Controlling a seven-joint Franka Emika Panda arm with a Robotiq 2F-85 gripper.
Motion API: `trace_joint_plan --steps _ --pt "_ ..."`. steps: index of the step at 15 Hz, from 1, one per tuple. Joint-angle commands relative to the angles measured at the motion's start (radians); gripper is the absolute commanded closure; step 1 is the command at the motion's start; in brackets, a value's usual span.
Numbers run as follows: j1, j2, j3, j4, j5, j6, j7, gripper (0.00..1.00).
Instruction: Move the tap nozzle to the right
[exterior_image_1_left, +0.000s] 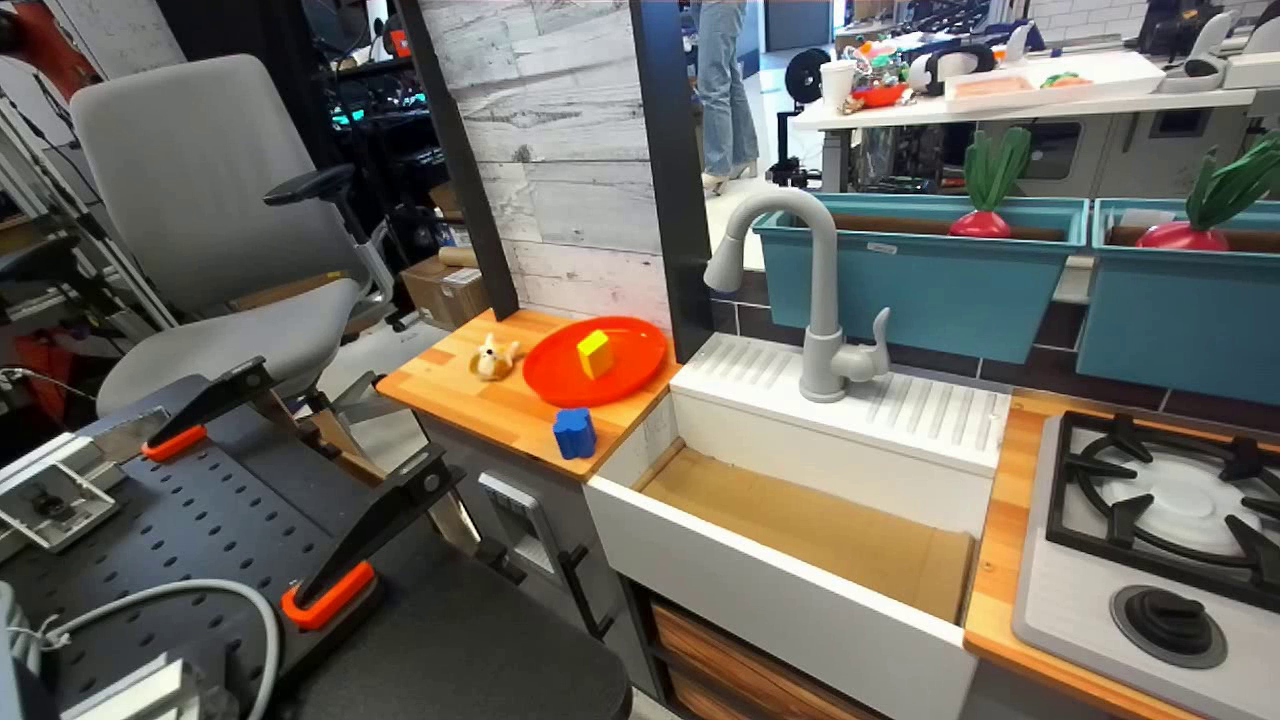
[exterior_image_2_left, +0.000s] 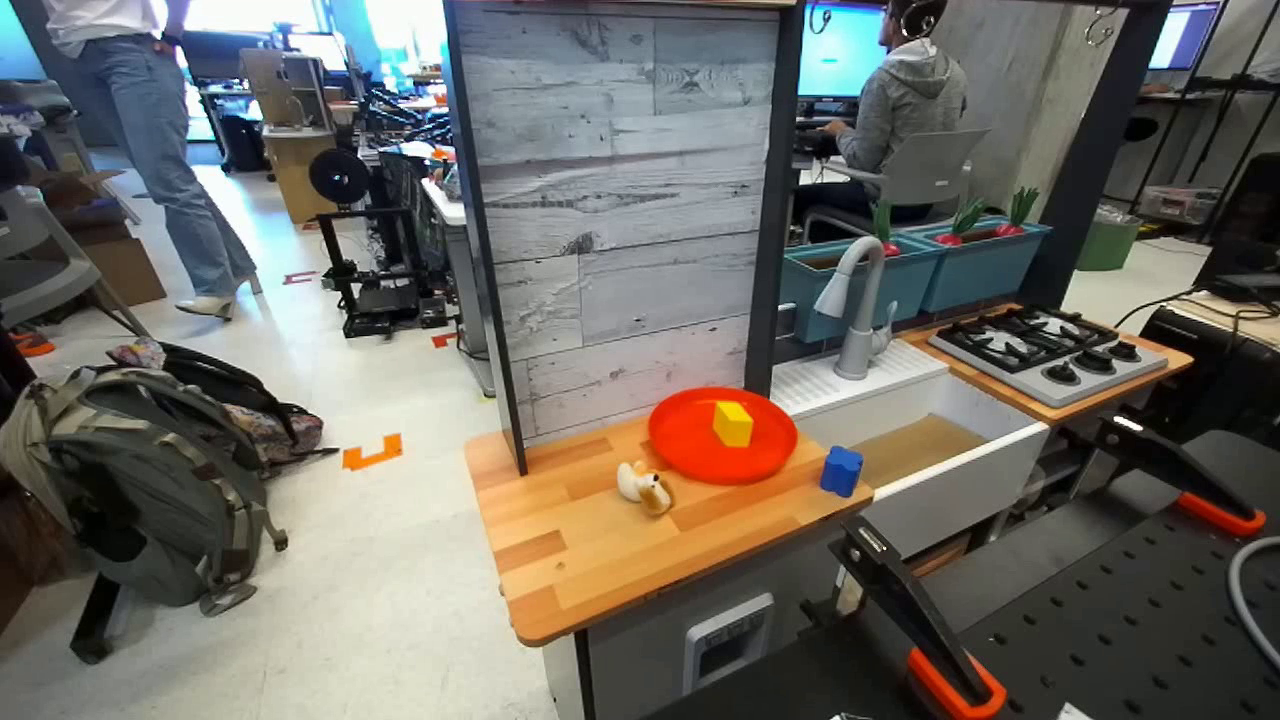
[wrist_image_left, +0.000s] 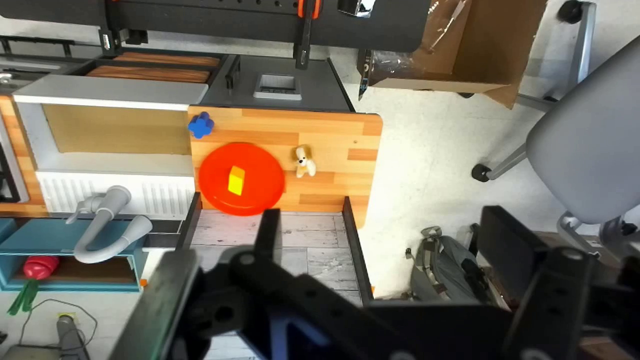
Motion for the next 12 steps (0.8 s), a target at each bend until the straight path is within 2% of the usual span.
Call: trace_joint_plan --steps 1,5,7,9,12 --pt "-0.004 0.0 0.002 0.003 0.002 -0.004 -0.002 0.0" --pt "-0.036 0.046 -0.025 0.013 0.0 0.026 -0.002 0.0" --pt "-0.075 0.089 -0.047 0.012 -0.001 0.084 0.008 0.0" --pt "-0.119 0.153 -0.071 0.008 0.003 0.19 0.022 0.0" --pt "-0.179 0.31 -0.086 -0.009 0.009 0.446 0.071 0.0"
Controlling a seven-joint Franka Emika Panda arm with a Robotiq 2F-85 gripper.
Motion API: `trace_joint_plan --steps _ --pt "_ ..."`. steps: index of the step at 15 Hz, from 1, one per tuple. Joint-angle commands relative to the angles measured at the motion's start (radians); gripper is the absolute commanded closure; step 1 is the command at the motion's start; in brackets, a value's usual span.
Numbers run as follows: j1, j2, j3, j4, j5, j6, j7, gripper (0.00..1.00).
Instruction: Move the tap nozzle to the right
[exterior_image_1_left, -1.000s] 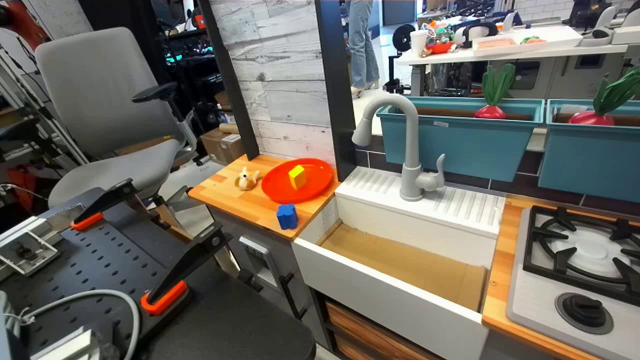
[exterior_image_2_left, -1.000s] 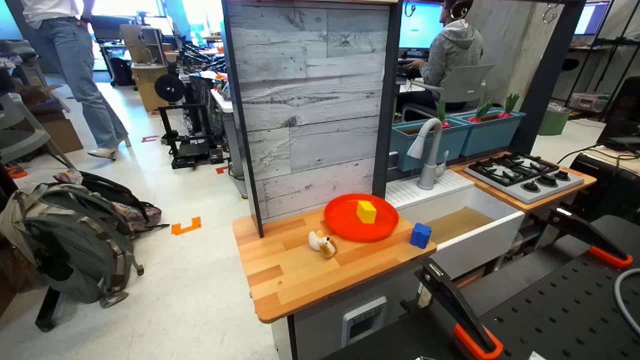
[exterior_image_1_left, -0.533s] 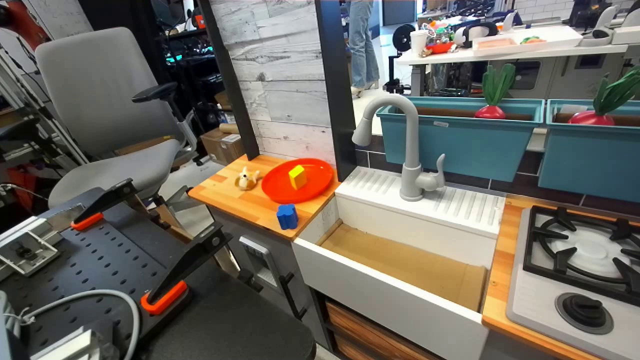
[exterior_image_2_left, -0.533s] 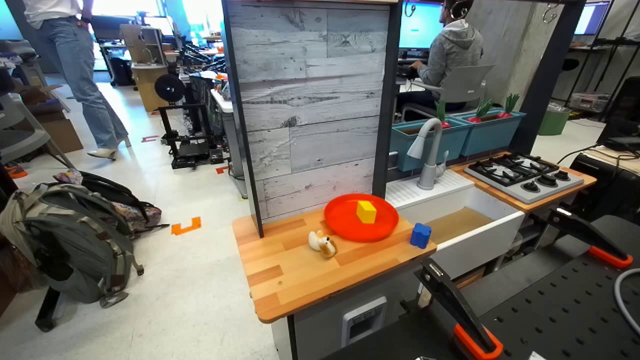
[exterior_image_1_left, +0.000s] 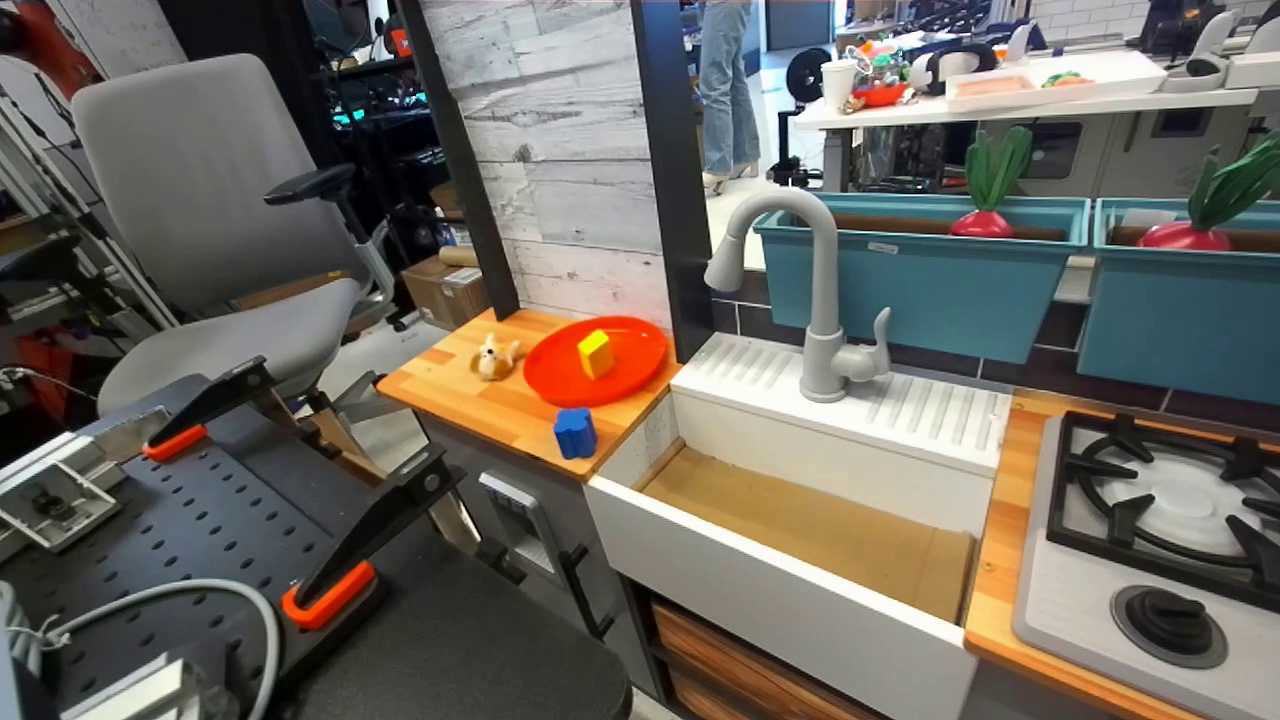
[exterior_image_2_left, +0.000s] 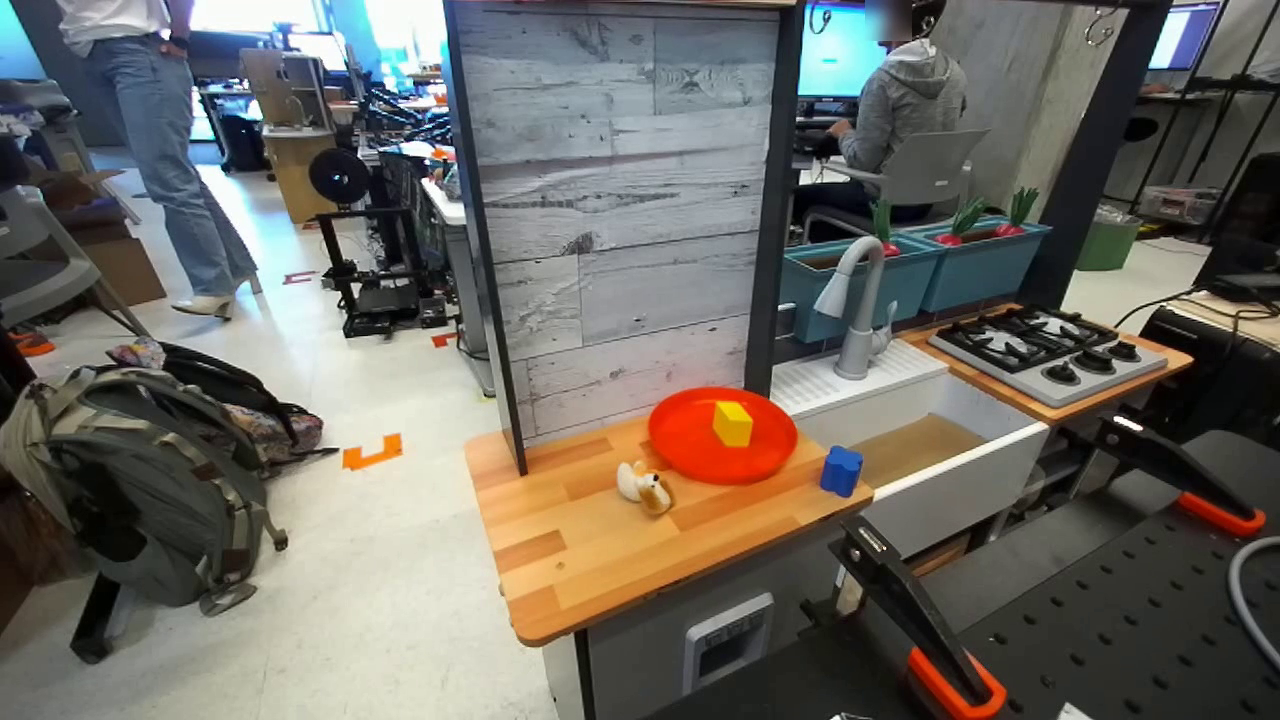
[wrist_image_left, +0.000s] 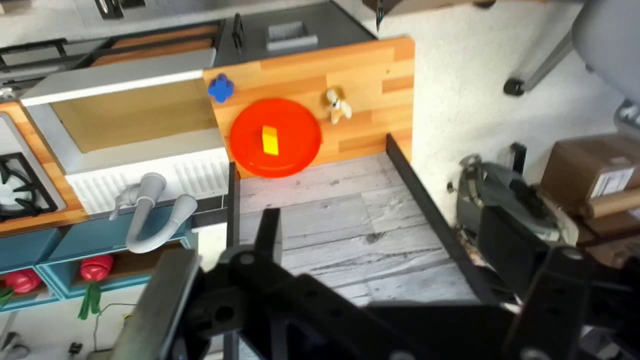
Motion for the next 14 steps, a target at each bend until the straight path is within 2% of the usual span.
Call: trace_joint_plan --steps 1,4,6,9,14 --pt "-0.059 0.217 -0.025 0.002 0.013 0.275 0.056 0.0" --pt "-0.096 0.415 -0.054 0.02 0.009 0.478 0.091 0.0" --pt "-0.103 0.546 -0.092 0.058 0.028 0.556 0.09 0.0" --pt "-0.099 0.682 -0.151 0.122 0.104 0.599 0.064 0.0" --pt "-0.137 0.834 -0.199 0.263 0.173 0.574 0.085 0.0"
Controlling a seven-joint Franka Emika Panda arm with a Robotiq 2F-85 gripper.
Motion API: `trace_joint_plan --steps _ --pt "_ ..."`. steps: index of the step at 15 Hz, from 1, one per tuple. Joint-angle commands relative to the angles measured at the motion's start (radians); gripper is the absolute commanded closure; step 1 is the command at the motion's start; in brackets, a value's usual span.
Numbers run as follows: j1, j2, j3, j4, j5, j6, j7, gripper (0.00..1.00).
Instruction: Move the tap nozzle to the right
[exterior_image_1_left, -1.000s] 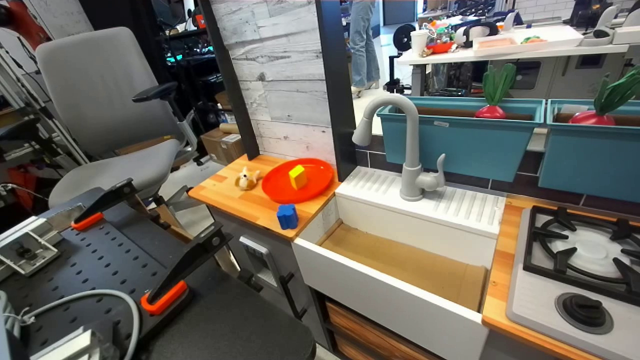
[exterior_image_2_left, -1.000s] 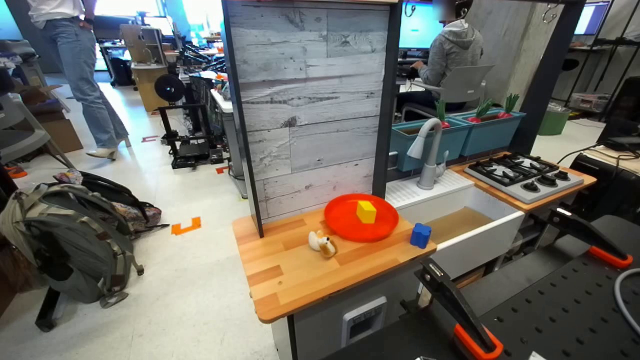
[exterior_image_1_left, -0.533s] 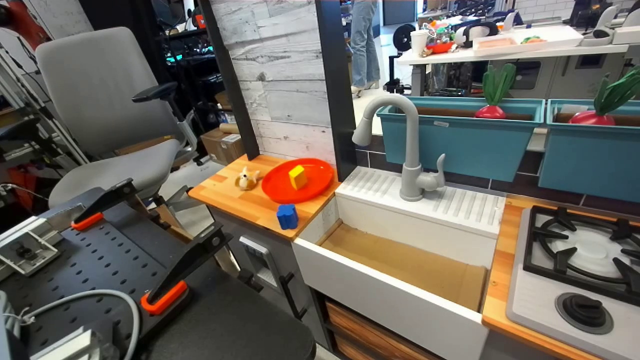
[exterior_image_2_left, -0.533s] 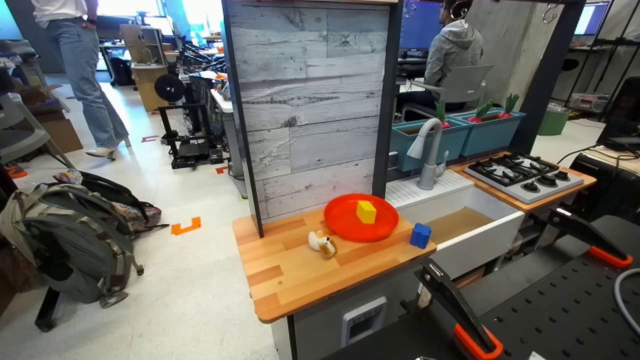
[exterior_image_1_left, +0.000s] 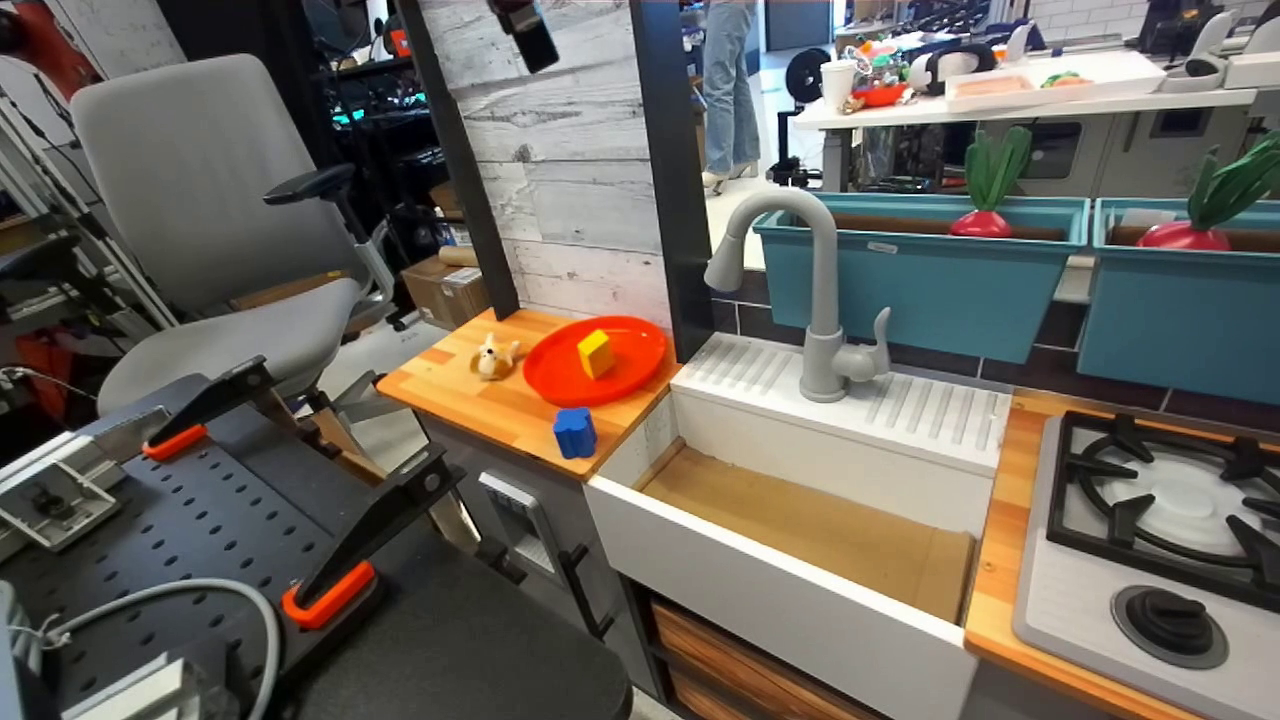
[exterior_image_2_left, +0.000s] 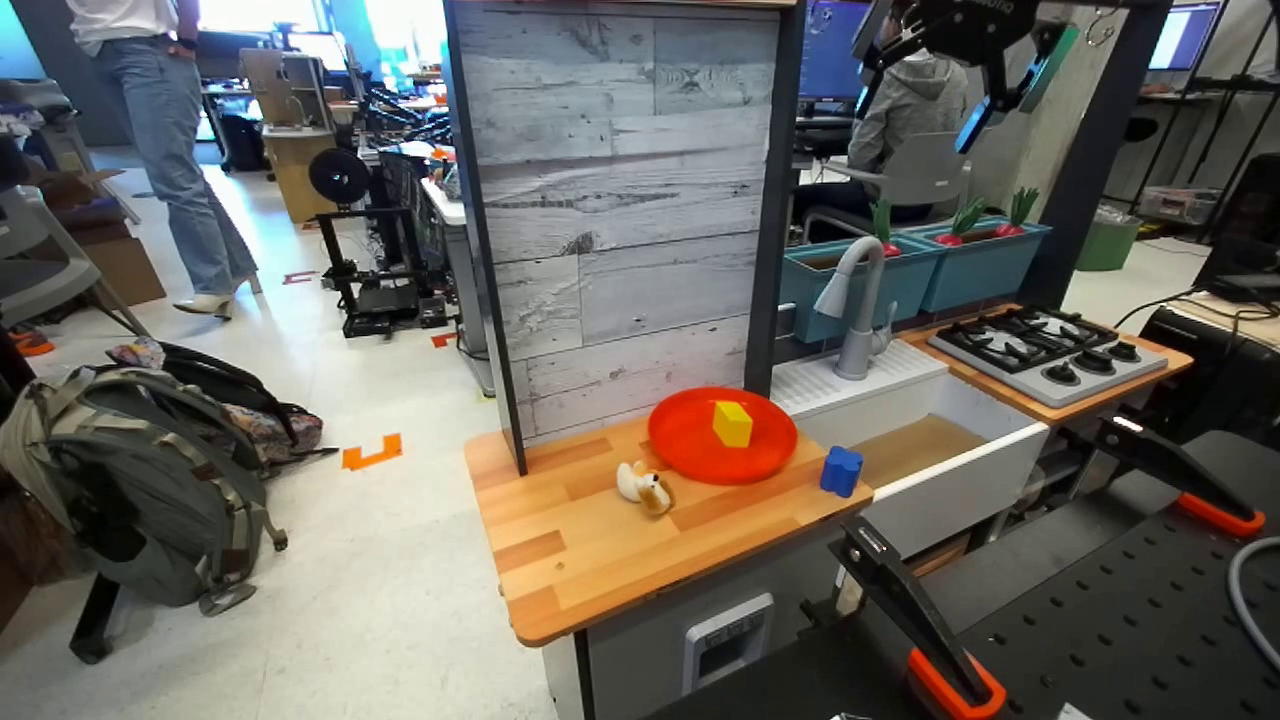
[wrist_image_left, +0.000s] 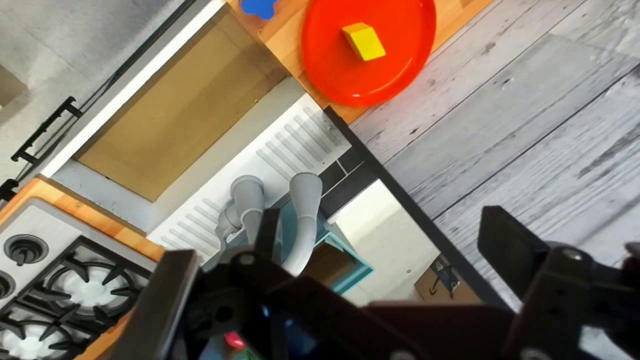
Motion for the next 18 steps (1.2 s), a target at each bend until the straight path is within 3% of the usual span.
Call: trace_joint_plan --steps 1,7,9,18 --pt "-0.005 0.026 -0.012 0.027 0.009 -0.003 0.003 0.0" --pt "-0.004 0.047 -0.014 0.041 0.009 -0.003 0.003 0.0" --pt "0.002 0.09 -0.028 0.072 -0.015 0.034 0.089 0.0" --pt "-0.003 0.431 -0.099 0.351 0.026 0.06 0.298 0.0"
